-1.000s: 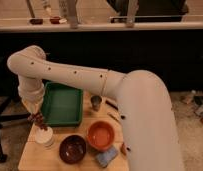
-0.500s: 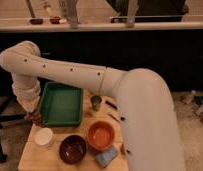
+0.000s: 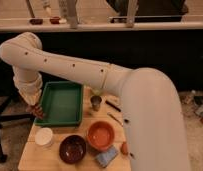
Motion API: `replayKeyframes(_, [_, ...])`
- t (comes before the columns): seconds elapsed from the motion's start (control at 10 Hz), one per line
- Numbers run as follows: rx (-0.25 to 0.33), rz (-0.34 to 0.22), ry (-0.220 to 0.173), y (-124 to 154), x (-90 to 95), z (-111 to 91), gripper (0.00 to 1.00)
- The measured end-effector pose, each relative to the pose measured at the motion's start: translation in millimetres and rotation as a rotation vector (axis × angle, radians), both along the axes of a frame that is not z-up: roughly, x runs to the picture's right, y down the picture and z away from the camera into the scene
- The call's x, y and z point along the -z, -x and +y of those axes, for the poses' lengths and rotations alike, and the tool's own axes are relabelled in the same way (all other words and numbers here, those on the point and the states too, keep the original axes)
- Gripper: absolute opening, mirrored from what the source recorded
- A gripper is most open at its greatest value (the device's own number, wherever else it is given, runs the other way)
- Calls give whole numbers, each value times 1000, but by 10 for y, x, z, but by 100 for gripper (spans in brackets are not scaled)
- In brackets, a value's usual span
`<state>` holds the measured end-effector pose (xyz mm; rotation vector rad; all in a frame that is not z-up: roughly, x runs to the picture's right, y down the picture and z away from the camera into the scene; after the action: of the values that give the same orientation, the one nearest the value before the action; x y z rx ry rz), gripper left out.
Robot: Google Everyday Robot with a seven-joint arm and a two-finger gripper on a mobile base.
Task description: Place grapes in table surface
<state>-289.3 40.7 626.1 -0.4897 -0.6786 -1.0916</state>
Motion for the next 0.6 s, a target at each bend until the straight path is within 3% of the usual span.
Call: replayKeyframes(0.6, [-164, 131, -1, -939, -126, -234, 0])
